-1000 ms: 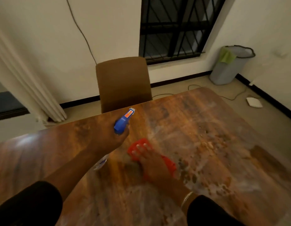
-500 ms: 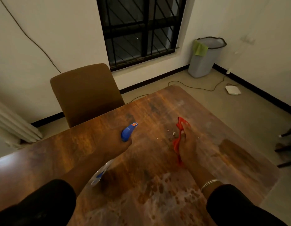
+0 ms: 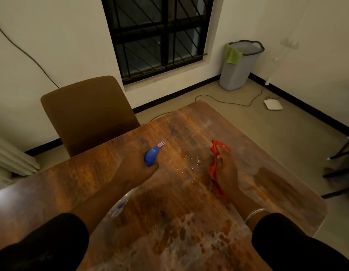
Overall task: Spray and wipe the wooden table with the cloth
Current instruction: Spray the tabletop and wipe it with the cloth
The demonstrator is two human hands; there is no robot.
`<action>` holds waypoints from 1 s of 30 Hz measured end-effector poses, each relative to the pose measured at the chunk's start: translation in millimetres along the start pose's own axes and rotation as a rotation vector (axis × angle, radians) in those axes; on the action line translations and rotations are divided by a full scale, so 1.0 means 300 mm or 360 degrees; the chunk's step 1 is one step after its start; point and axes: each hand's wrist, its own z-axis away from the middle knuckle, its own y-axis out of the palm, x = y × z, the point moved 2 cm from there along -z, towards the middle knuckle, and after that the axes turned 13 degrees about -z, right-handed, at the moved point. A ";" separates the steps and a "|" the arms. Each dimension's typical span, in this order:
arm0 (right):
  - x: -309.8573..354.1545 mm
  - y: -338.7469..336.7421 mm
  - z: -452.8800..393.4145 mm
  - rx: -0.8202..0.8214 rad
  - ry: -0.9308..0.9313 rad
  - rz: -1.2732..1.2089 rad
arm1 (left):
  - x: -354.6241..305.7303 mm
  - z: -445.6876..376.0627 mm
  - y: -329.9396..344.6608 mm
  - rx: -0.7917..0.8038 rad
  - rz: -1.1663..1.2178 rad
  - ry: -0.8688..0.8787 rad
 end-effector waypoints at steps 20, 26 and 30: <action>0.109 0.431 -0.355 0.0825 -0.0387 0.1094 | 0.287 -0.097 -0.170 0.0271 -0.0088 -0.0009; 0.246 0.666 -0.328 0.0766 -0.0350 0.1065 | 0.396 -0.129 -0.185 -0.0030 -0.0367 0.0113; 0.449 1.042 0.125 0.1491 -0.0927 0.0750 | 0.428 -0.180 -0.190 -0.0187 -0.0400 0.0069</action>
